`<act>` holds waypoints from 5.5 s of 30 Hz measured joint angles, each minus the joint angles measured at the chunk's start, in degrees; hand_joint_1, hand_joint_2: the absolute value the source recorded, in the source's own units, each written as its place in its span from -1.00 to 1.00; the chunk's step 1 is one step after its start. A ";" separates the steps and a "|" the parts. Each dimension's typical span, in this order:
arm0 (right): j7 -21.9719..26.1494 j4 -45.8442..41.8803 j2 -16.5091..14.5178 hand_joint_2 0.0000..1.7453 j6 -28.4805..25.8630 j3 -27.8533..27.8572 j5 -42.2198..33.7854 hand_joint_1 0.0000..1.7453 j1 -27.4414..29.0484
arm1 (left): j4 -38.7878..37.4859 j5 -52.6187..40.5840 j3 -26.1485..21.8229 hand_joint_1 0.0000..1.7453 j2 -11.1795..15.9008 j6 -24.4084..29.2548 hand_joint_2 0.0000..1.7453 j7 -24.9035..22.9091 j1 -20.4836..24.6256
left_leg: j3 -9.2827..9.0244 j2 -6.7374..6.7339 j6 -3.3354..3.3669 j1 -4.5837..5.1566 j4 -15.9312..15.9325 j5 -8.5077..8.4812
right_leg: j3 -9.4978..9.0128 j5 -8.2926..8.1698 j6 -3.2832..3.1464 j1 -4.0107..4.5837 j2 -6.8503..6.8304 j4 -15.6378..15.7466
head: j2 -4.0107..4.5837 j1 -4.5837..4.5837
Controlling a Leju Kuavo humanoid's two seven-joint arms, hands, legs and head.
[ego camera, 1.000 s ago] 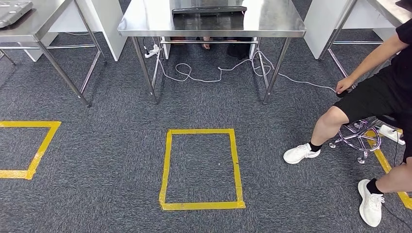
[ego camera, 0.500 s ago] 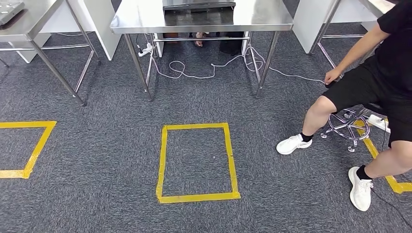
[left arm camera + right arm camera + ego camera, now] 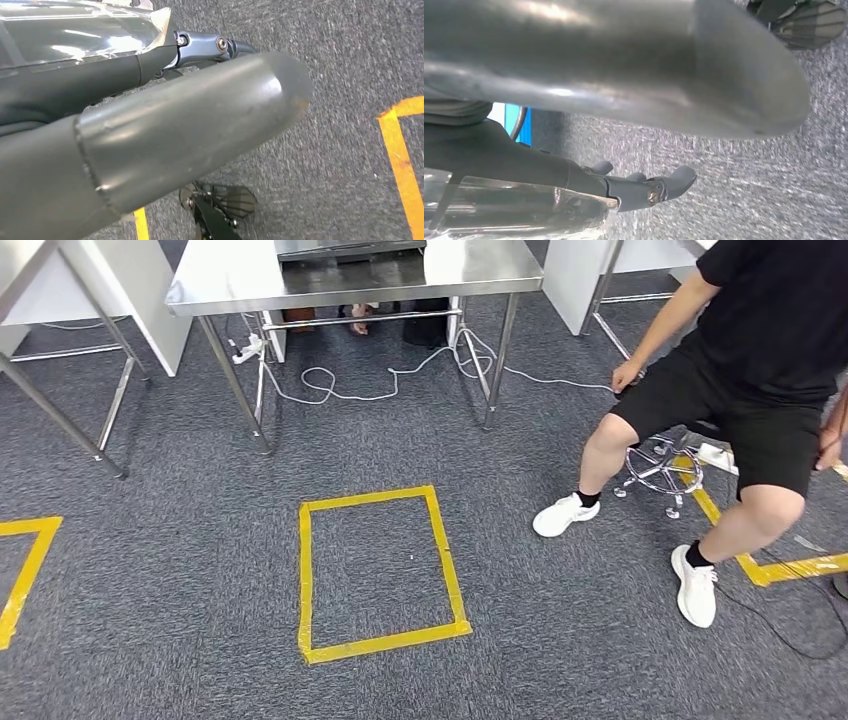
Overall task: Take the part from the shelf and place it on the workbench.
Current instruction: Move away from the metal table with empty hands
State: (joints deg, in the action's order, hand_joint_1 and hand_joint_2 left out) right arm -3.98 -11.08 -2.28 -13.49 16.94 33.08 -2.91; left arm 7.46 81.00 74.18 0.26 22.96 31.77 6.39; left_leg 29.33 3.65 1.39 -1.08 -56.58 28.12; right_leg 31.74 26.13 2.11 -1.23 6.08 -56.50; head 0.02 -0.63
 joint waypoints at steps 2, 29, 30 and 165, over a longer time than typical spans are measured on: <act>-0.03 0.01 0.04 -1.00 -0.01 0.00 0.06 -1.00 0.04 | 0.01 0.00 0.01 -1.00 -0.09 0.09 -1.00 0.01 0.02 | 0.07 -1.62 0.81 -0.04 0.66 -0.70 | 1.81 1.45 -0.01 0.20 -1.79 -2.78 | -0.01 -0.29; -0.86 0.06 -0.54 -1.00 0.02 0.00 0.55 -1.00 -0.15 | 0.02 -0.21 0.26 -1.00 -0.04 0.35 -1.00 0.19 -0.32 | 0.36 1.31 -1.47 -0.75 -1.59 1.50 | 1.00 -0.40 -0.02 -0.12 0.47 -0.90 | -0.01 -0.18; -0.95 0.07 -0.53 -1.00 0.02 0.00 0.55 -1.00 -0.06 | 0.02 -0.25 0.32 -1.00 -0.02 0.34 -1.00 0.22 -0.27 | 0.46 0.49 -0.91 -0.66 -1.50 1.24 | 1.44 -0.66 0.47 -0.17 0.86 -0.88 | -0.01 -0.19; -2.11 0.10 -0.12 -1.00 0.09 1.05 3.19 -1.00 -0.07 | 0.04 1.06 1.66 -1.00 -0.68 2.24 -1.00 -2.14 -0.06 | 1.23 -9.38 -0.87 -0.05 -1.42 0.42 | 1.01 1.61 0.61 -0.15 -10.33 -2.19 | -0.01 -0.02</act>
State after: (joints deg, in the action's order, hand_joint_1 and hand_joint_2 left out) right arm -6.09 -10.97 -2.40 -13.40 17.99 36.27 -2.99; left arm 7.50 82.06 75.84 -0.42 25.20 29.63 6.33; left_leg 30.56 -5.73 0.52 -1.13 -58.01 28.54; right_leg 32.75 27.74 2.72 -1.39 -4.25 -58.69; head 0.02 -0.65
